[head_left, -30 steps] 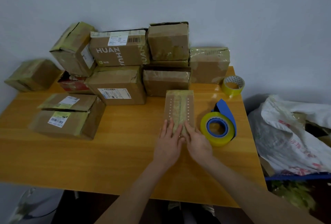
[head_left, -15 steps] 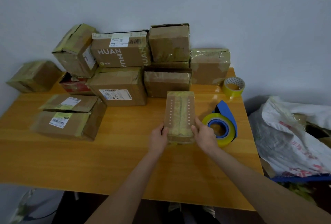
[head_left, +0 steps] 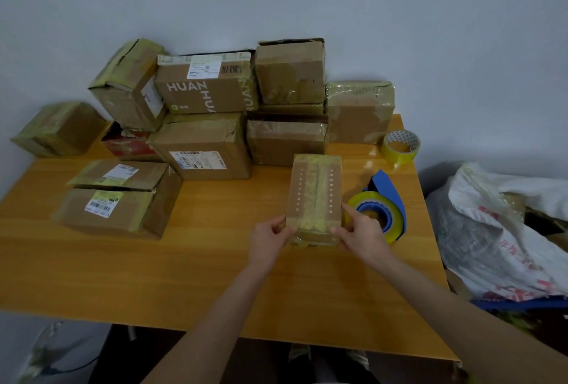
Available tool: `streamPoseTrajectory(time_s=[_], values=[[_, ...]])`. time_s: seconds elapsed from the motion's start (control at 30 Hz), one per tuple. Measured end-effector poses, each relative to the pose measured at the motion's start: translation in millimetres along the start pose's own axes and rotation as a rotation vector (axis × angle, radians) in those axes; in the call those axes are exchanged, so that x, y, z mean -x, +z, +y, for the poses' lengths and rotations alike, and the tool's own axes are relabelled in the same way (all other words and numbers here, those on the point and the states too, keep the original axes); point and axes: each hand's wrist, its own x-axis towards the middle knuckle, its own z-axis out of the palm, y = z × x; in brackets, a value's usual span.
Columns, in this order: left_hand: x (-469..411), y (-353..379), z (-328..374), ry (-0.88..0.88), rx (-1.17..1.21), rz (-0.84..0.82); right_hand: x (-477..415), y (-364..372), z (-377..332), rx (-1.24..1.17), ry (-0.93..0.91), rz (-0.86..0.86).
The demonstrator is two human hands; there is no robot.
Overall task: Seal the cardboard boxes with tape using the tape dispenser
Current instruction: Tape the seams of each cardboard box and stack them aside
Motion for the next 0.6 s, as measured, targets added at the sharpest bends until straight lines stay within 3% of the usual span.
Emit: streamPoseTrajectory(time_s=[0.17,0.33,0.6], values=[[-2.4,-3.5,-7.0,0.051,-0.049,-0.037,1.2,4.1,2.4,0.057,-0.026,0.024],[-7.3,-5.2,-8.3,0.207,-0.341,-0.011,-1.4,4.8,6.8,0.253,-0.116,-0.005],[-9.3,11.4,-8.8,0.132,-0.486,0.027,-2.8,7.0,-4.6,0.586,-0.15,0.057]])
